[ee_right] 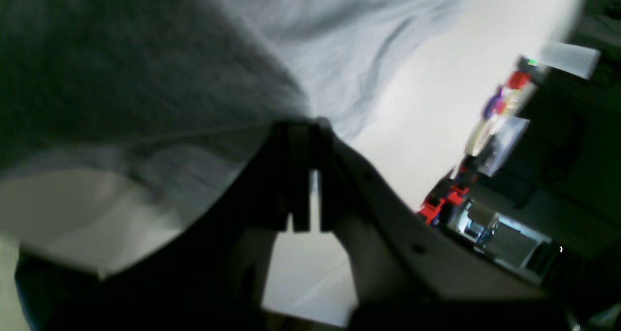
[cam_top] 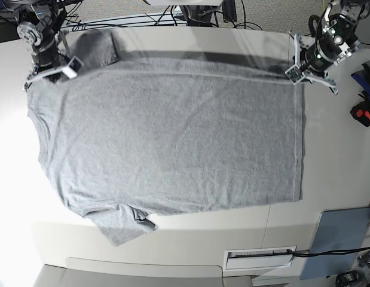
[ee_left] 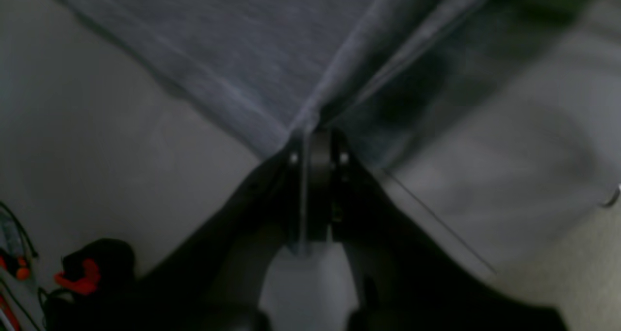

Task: Fold the T-shirt properly
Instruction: 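Fold the shoulder edge over with both grippers and release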

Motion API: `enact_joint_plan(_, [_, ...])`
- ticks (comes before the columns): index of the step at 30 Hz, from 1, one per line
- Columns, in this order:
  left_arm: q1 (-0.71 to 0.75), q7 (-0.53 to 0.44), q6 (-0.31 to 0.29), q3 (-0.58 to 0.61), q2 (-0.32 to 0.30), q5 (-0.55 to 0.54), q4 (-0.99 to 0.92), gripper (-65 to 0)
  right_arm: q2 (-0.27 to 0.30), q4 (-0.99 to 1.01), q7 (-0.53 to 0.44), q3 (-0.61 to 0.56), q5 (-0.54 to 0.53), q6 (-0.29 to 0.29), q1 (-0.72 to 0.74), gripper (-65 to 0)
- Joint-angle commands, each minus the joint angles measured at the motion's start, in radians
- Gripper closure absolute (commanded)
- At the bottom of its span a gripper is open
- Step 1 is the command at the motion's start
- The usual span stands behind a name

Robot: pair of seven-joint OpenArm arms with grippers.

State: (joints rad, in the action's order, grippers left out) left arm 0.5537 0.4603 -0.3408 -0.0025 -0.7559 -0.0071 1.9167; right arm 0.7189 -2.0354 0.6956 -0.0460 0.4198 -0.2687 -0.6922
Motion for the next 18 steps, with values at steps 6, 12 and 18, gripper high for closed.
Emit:
enact_joint_plan(6, [-0.04,-0.05,-0.024,-0.008,0.048,0.003,-0.053,0.0,0.004,-0.005,-0.024,0.008,-0.016,0.015,0.072,0.0])
enact_joint_plan(12, [-0.063,-0.064,0.021,-0.008,0.074,0.031,-0.056,0.0,0.004,0.084,-0.076,0.008,-0.072,0.009,0.163,0.0])
enact_joint_plan(18, [-0.089,-0.064,0.019,-0.008,0.1,0.034,-0.056,0.0,0.005,0.145,-0.106,0.007,-0.135,-0.048,0.238,0.0])
